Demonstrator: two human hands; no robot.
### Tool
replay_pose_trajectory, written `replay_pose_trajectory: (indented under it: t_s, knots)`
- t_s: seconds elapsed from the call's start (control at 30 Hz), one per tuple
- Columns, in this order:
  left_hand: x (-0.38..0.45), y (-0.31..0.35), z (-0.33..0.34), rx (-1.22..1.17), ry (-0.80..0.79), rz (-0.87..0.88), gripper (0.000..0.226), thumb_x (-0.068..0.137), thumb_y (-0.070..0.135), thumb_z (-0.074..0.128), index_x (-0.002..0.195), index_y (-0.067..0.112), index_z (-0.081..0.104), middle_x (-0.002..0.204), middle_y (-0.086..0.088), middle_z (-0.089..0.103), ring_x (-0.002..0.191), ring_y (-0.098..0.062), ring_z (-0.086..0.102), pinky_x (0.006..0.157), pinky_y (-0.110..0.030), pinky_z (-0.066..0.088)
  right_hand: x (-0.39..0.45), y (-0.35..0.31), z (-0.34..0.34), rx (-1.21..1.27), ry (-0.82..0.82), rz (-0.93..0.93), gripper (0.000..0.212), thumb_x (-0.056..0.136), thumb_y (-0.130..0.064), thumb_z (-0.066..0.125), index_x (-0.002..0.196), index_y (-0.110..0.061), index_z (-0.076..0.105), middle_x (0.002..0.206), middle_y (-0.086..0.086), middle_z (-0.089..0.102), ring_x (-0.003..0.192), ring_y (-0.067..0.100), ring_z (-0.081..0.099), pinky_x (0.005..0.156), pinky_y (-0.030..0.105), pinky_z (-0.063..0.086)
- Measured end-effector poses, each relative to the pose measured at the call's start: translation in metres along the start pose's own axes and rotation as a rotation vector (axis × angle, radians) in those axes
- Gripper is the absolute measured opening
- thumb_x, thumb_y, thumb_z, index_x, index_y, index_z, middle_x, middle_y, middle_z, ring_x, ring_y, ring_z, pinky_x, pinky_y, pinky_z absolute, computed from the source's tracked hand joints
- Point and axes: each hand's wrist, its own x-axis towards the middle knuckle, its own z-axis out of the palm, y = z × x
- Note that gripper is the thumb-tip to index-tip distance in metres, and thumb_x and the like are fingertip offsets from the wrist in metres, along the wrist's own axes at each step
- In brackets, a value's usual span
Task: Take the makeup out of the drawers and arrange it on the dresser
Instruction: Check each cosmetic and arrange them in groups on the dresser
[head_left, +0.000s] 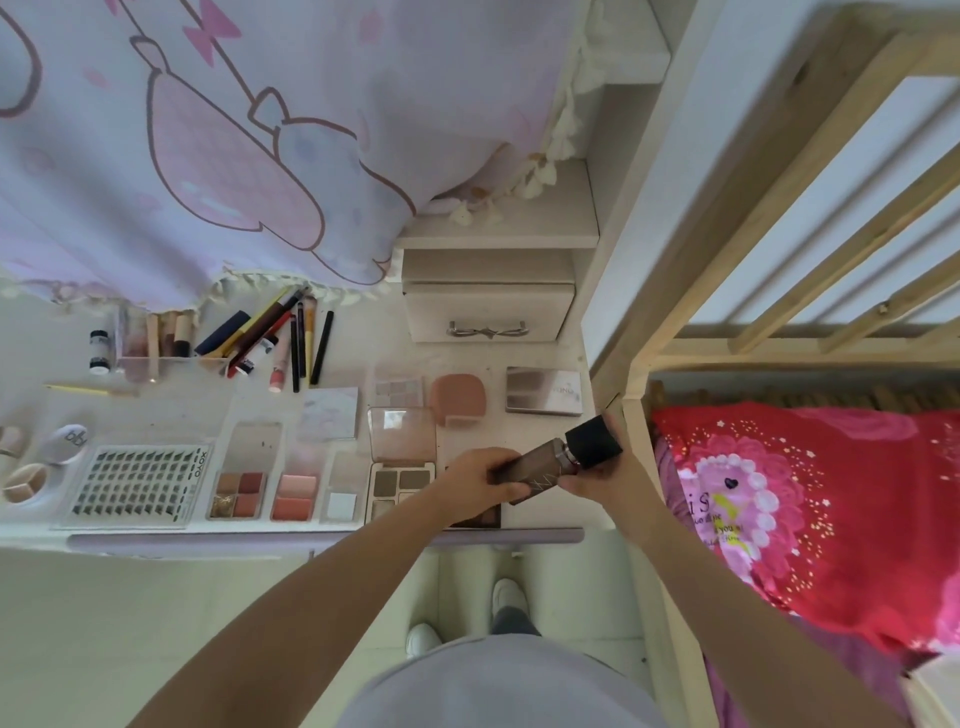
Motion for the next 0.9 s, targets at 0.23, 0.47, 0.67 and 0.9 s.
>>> replay_pose_trajectory:
  t_s: [0.23,0.47,0.67,0.9]
  knots:
    - [0.009,-0.014,0.001,0.124,0.125,-0.128,0.044,0.085,0.012,0.061,0.126,0.003,0.049,0.128,-0.010,0.054,0.112,-0.019,0.054,0.084,-0.012,0.038,0.008,0.008,-0.002,-0.232,0.075,-0.058,0.080,0.065,0.014,0.071,0.134,-0.008,0.035,0.103,0.002,0.055,0.102,0.021,0.055,0.090,0.036,0.049]
    - [-0.005,-0.034,-0.021,0.405,0.297,-0.120,0.028,0.091,0.013,0.048,0.117,0.008,0.056,0.121,-0.007,0.057,0.104,-0.017,0.056,0.088,-0.021,0.040,0.037,0.006,0.009,-0.530,-0.055,-0.113,0.075,0.074,-0.002,0.070,0.136,-0.019,0.032,0.095,0.004,0.058,0.086,0.014,0.058,0.077,0.011,0.045]
    - [-0.006,-0.040,-0.030,0.446,0.451,-0.182,0.026,0.091,0.014,0.046,0.113,0.009,0.059,0.114,-0.007,0.061,0.098,-0.020,0.059,0.082,-0.021,0.041,0.043,0.007,0.006,-0.734,-0.150,-0.204,0.075,0.078,-0.009,0.067,0.140,-0.018,0.026,0.110,0.007,0.062,0.105,0.021,0.059,0.085,0.013,0.037]
    - [0.000,-0.027,-0.035,0.484,0.440,-0.159,0.031,0.092,0.015,0.043,0.120,0.011,0.054,0.120,-0.005,0.058,0.105,-0.020,0.057,0.088,-0.029,0.045,0.058,0.001,-0.011,-0.941,-0.337,-0.257,0.076,0.080,-0.012,0.064,0.142,-0.018,0.022,0.136,0.003,0.047,0.124,0.019,0.044,0.100,0.019,0.029]
